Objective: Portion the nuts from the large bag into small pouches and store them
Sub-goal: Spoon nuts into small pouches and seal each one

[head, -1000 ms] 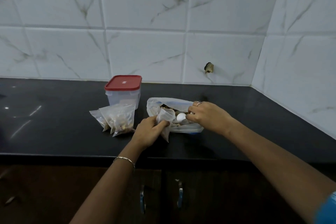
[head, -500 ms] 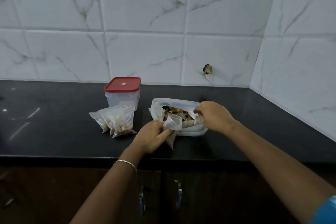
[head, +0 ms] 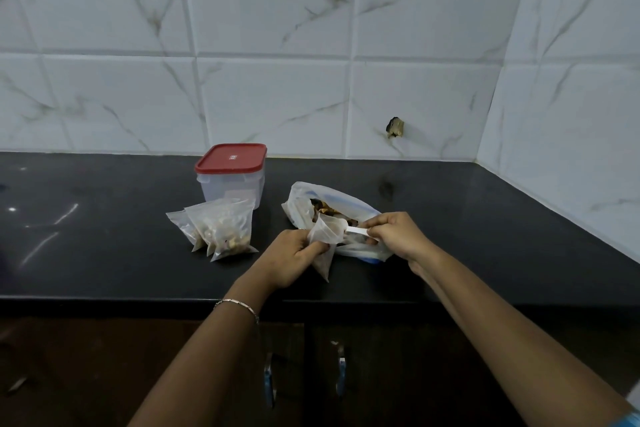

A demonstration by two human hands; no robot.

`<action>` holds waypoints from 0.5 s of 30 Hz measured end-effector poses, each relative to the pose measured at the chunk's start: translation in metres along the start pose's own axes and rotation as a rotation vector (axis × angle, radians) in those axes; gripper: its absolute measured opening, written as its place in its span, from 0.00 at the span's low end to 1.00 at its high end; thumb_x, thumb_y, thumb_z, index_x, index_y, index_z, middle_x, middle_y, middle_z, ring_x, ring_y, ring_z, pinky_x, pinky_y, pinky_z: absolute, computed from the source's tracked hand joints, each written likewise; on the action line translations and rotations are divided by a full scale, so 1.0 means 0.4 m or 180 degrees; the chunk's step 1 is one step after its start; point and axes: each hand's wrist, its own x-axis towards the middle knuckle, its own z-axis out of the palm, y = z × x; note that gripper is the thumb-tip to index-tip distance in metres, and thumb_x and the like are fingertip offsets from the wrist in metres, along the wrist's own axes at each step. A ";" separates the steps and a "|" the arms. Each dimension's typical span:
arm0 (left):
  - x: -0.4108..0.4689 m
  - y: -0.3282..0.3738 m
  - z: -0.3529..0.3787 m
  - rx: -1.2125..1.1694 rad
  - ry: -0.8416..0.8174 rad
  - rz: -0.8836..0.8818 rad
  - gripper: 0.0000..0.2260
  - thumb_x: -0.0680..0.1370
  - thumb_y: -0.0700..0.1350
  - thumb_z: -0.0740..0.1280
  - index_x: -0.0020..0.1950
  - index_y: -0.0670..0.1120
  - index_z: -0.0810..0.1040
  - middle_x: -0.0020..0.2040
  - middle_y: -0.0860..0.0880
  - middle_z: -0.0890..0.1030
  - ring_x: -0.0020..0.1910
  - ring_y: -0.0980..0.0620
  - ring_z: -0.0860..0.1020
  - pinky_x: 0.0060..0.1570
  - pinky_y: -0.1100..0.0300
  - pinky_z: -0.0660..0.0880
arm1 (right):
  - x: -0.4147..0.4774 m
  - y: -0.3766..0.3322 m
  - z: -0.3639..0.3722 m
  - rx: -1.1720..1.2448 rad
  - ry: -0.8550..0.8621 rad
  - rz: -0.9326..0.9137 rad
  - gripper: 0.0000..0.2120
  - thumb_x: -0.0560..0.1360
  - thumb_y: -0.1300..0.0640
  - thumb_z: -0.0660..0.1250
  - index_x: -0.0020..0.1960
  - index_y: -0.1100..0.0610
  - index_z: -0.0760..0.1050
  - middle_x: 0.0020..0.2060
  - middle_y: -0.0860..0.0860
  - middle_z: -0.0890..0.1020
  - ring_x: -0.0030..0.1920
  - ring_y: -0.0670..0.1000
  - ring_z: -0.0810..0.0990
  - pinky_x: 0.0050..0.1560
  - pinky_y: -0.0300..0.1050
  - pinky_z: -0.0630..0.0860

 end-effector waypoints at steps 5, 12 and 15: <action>0.004 -0.005 0.002 -0.0035 -0.0166 -0.0005 0.15 0.82 0.51 0.59 0.38 0.49 0.77 0.40 0.48 0.80 0.42 0.50 0.78 0.49 0.50 0.74 | 0.007 -0.008 0.013 0.0032 0.0046 0.0168 0.13 0.73 0.69 0.62 0.46 0.58 0.84 0.40 0.51 0.84 0.38 0.46 0.80 0.35 0.34 0.73; -0.002 0.001 -0.001 -0.0072 -0.0195 0.0016 0.16 0.78 0.54 0.56 0.44 0.47 0.80 0.41 0.49 0.81 0.42 0.51 0.78 0.48 0.52 0.74 | 0.021 -0.049 0.034 -0.0093 -0.0011 0.0347 0.08 0.69 0.64 0.67 0.43 0.59 0.85 0.38 0.57 0.86 0.39 0.52 0.79 0.52 0.50 0.74; -0.004 0.005 0.001 -0.0082 -0.0156 0.0060 0.15 0.78 0.52 0.57 0.40 0.48 0.79 0.38 0.50 0.79 0.39 0.52 0.77 0.44 0.54 0.73 | 0.029 -0.053 0.048 0.0081 0.0086 0.0465 0.08 0.70 0.62 0.66 0.45 0.62 0.83 0.30 0.52 0.85 0.36 0.51 0.82 0.55 0.47 0.72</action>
